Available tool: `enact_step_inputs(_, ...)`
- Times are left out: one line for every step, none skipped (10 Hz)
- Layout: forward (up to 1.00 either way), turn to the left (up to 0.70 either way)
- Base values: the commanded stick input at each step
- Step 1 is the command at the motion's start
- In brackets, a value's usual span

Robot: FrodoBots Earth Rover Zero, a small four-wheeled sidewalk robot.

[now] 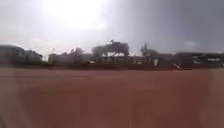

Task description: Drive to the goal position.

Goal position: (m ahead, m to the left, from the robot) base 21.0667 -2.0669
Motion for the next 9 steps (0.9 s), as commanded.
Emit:
enact_step_inputs(0.7, -0.35)
enact_step_inputs(0.7, -0.35)
enact_step_inputs(0.7, -0.35)
enact_step_inputs(0.7, -0.35)
enact_step_inputs(0.7, -0.35)
enact_step_inputs(0.7, -0.35)
enact_step_inputs(0.7, -0.35)
enact_step_inputs(0.7, -0.35)
enact_step_inputs(0.7, -0.35)
